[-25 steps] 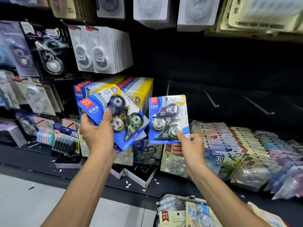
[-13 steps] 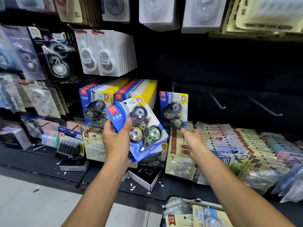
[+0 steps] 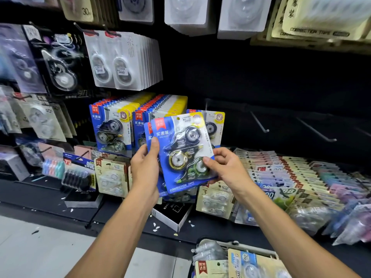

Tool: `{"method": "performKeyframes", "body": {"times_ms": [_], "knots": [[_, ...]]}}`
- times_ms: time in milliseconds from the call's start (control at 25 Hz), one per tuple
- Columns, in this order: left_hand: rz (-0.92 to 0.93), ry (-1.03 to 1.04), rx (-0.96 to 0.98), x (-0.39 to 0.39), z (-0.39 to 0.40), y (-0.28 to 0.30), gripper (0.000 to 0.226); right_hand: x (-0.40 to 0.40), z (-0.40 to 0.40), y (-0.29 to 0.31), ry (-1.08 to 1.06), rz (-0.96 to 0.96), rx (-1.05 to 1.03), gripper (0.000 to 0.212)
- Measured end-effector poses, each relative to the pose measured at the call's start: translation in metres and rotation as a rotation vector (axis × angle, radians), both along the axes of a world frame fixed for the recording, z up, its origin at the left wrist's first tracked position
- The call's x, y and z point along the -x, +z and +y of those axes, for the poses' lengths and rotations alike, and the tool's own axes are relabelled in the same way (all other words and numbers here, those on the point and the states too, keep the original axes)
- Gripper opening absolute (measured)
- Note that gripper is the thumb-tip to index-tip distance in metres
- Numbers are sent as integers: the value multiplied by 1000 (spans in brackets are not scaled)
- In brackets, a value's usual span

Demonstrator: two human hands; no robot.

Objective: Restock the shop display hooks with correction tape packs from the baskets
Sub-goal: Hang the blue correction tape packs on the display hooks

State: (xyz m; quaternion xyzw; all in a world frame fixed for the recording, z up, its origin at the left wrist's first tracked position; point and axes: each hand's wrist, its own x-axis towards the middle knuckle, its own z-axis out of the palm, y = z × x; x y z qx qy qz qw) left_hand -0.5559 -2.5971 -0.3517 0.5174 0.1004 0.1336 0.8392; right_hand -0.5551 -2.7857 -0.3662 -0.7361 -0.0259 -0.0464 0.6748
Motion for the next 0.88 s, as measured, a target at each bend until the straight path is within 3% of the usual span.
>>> {"method": "performKeyframes", "body": {"times_ms": [120, 320, 560, 880], "knots": [[26, 186, -174, -3, 5, -1, 29, 6, -9, -3, -139, -6, -100, 21], [25, 424, -303, -7, 20, -4, 27, 12, -17, -13, -433, -58, 20, 16], [-7, 484, -328, -8, 26, -4, 31, 27, -1, -22, -530, -187, 66, 24], [52, 477, -361, -13, 33, -14, 25, 23, 12, -23, -477, -222, 261, 2]]}}
